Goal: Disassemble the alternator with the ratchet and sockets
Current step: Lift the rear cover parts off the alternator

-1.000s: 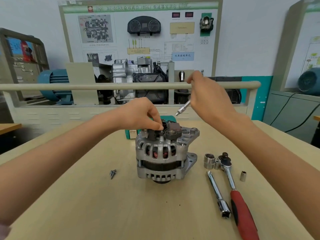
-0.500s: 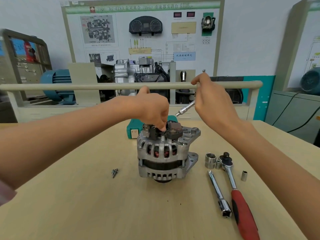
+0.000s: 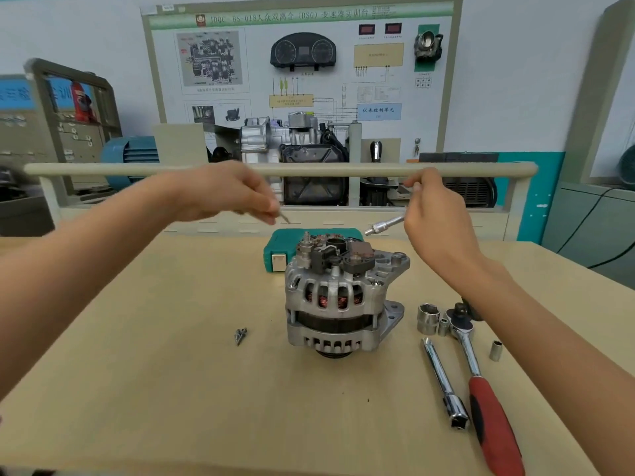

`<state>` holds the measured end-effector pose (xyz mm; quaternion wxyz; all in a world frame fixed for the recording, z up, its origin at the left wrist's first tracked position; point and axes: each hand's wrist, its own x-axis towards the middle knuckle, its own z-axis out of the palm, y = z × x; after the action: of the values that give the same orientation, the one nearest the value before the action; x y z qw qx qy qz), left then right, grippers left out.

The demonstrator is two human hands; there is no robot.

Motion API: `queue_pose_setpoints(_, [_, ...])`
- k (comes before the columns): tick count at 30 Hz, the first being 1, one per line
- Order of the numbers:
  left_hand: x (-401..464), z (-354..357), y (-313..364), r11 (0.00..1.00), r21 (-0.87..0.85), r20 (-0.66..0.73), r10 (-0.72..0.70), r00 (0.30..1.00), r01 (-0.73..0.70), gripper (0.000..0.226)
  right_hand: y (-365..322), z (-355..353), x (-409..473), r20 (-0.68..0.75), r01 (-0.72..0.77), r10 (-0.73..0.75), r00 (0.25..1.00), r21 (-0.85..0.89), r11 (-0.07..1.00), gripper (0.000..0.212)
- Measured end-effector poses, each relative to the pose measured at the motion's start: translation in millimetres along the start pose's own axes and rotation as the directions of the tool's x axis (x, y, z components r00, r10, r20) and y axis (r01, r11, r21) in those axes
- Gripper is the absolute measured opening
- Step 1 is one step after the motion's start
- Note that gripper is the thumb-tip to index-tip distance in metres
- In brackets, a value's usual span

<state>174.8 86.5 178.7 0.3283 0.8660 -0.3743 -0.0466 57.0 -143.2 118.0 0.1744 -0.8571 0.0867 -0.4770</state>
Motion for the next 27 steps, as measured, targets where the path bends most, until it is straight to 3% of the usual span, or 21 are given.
queue_pose_setpoints(3, [-13,6,-52,0.912,-0.344,0.022,-0.228,0.973,0.222,0.008,6,8,-4,0.01,-0.056,0.055,0.998,0.037,0.998,0.026])
queue_pose_setpoints(5, [-22,22,-83,0.88,-0.38,0.01,-0.306,0.952,0.287,0.008,9,13,-7,0.014,-0.079,0.078,0.997,0.05,0.996,0.025])
queue_pose_setpoints(11, [-41,84,-146,0.966,-0.057,-0.246,-0.259,0.934,0.253,0.009,11,19,-14,0.036,-0.097,0.095,0.995,0.062,0.993,0.027])
queue_pose_setpoints(19, [-38,96,-175,0.909,0.093,-0.123,-0.394,0.911,0.406,0.015,17,16,-13,0.034,-0.112,0.11,0.993,0.049,0.993,0.026])
queue_pose_setpoints(22, [-35,95,-178,0.9,0.129,-0.016,-0.418,0.908,0.416,0.014,20,16,-13,0.027,-0.121,0.119,0.992,0.055,0.991,0.025])
queue_pose_setpoints(27, [-27,99,-174,0.886,0.272,0.048,-0.402,0.914,0.375,0.015,23,17,-15,0.037,-0.123,0.121,0.992,0.065,0.99,0.025])
